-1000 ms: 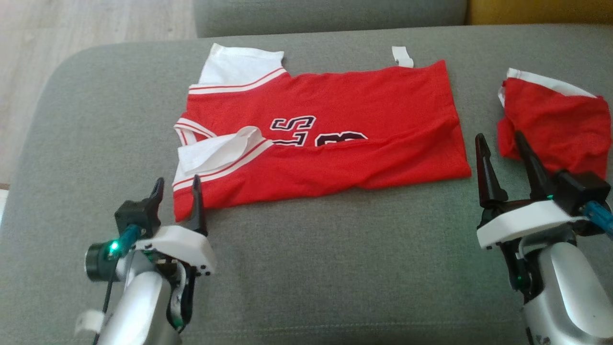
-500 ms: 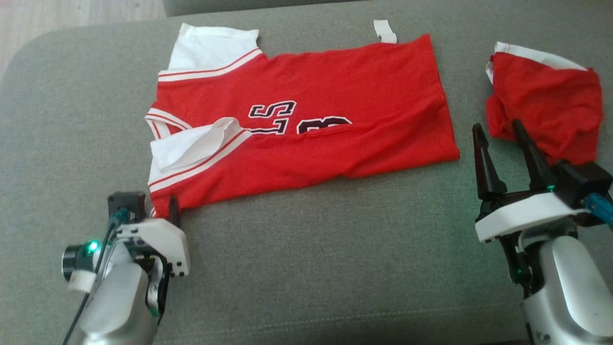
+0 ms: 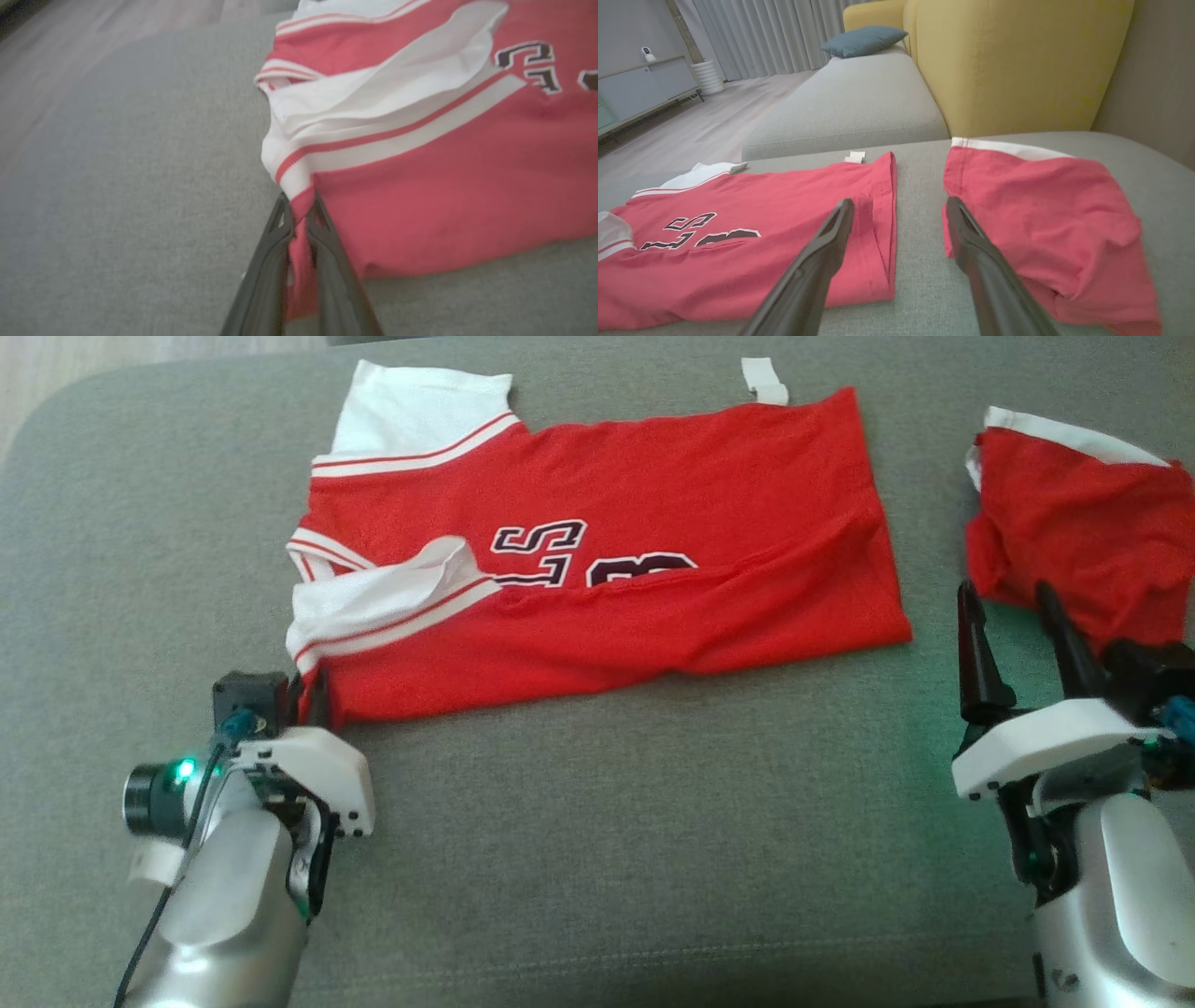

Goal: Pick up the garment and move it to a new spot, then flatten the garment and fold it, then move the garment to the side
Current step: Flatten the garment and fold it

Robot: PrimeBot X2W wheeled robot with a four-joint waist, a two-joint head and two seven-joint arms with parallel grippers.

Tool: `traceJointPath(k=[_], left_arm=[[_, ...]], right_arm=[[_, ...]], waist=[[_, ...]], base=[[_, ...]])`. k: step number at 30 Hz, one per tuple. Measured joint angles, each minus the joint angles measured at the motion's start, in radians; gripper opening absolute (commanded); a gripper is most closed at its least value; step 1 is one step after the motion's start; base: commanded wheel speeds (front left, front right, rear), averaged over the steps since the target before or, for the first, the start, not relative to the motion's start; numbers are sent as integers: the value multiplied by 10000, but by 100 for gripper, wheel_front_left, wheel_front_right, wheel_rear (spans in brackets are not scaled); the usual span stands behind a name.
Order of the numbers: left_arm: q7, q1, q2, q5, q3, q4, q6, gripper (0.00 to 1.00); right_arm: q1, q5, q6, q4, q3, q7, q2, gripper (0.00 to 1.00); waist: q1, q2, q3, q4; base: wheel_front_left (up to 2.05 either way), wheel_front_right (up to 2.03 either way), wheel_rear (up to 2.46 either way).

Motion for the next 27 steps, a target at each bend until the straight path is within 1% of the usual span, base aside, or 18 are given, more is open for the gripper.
traceJointPath(k=[2,6,7,12,15,22,23,24,25,27], left_arm=[[-418,-5,-4,23,-36,-274,67,0],[-798,-16,-17,268,-261,-1003,184,0],[-798,-16,-17,268,-261,-1003,184,0],[-888,-14,-58,543,-631,-1848,253,0],[-892,-11,-71,635,-723,-2180,253,0],[-961,-9,-58,717,-922,-2596,268,0],[-961,-9,-46,717,-922,-2631,270,0],[-961,-9,-23,717,-932,-2644,272,0],[-961,-9,-4,717,-934,-2644,272,0],[-959,-9,38,717,-936,-2638,272,0]], right_arm=[[-3,15,0,207,-236,288,167,100],[-172,194,0,830,-556,926,313,100],[-172,194,0,830,-556,926,313,100],[-959,299,0,2046,-949,1670,374,100],[-1402,627,0,2849,-1091,1987,383,100],[-2465,650,0,4433,-1484,2349,382,100],[-2658,727,0,4615,-1465,2441,362,96],[-2982,869,0,4895,-1432,2546,341,33],[-3093,825,0,4987,-1436,2589,343,0],[-3141,685,0,5093,-1476,2633,347,0]], waist=[[0,0,-18,114],[0,0,-26,366],[0,0,-26,366],[0,0,45,705],[0,0,148,873],[0,0,455,1105],[0,0,481,1114],[0,0,495,1106],[0,0,483,1094],[0,0,426,1069]], base=[[0,0,0],[0,0,0],[0,0,0],[0,0,0],[0,0,0],[0,0,0],[0,0,0],[0,0,0],[0,0,0],[0,0,0]])
